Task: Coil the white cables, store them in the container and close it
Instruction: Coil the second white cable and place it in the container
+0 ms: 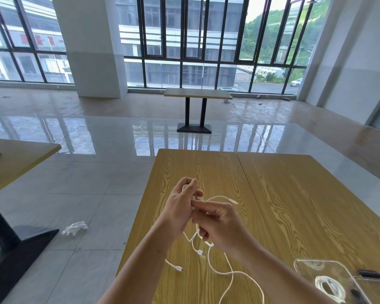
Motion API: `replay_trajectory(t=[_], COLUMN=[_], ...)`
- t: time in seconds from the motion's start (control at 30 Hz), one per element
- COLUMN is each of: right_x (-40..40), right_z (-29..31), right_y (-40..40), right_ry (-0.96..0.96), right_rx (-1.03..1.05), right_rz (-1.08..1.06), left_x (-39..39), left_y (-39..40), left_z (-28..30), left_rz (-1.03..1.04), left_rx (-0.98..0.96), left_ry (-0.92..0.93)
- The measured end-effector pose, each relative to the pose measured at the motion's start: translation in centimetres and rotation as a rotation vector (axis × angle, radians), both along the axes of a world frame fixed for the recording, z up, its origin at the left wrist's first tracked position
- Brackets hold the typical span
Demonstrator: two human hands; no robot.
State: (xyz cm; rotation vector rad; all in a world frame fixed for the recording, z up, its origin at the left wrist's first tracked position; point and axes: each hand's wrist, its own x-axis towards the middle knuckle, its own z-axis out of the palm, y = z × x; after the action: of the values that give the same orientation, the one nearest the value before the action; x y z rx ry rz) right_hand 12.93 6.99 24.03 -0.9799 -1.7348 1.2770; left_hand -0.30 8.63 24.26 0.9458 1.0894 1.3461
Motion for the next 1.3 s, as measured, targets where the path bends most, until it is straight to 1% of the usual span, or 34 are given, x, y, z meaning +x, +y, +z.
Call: replay_trajectory(t=[0.07,0.13,0.3,0.4,0.47,0.6,0.73,0.8,0.87,1.03,1.13,1.3], right_x=[0.1,0.2,0.3,0.1,0.3,1.4,2.9,3.2,3.1,2.5,2.7,3.9], right_z=[0.1,0.2,-0.3,-0.4,-0.6,-0.9,-1.1,-1.6,-2.0,-1.9,-2.3,-3.0], right_y=[-0.2,-0.3,0.1,0.0,0.0,0.4,0.8,0.9,1.1,2.2,3.3,5.0], right_ry=[-0.002,-0.026,-0.018,-0.006,-0.037,-0.224,-0.455,-0.601,-0.730,-0.894,-0.886,-0.834], right_rx=[0.003,0.034,0.062,0.064,0.073,-0.006,-0.097,-0.069,-0.006,0.241,0.365,0.407], right_rz=[0.017,-0.010,-0.058,-0.070,-0.054,0.109,0.381,0.457,0.474,0.408,0.303,0.011], left_x=[-0.3,-0.5,-0.5,-0.6,-0.8,-2.0,-3.6,-4.2,-4.5,-4.4,-4.4,-4.2], left_y=[0.0,-0.1,-0.3,-0.2,-0.2,0.1,0.5,0.6,0.6,0.4,0.3,0.0], left_z=[0.1,0.4,0.9,0.9,1.1,1.6,2.3,2.9,3.3,3.5,3.5,3.0], left_rz=[0.007,0.002,-0.062,-0.056,-0.035,-0.003,0.014,-0.005,-0.038,-0.146,-0.186,-0.210], left_rx=[-0.010,-0.010,-0.004,0.001,-0.002,-0.020,-0.008,0.007,0.017,0.024,0.029,0.038], left_ry=[0.003,-0.006,0.022,0.043,0.040,-0.008,-0.026,-0.038,-0.033,0.007,0.075,0.136])
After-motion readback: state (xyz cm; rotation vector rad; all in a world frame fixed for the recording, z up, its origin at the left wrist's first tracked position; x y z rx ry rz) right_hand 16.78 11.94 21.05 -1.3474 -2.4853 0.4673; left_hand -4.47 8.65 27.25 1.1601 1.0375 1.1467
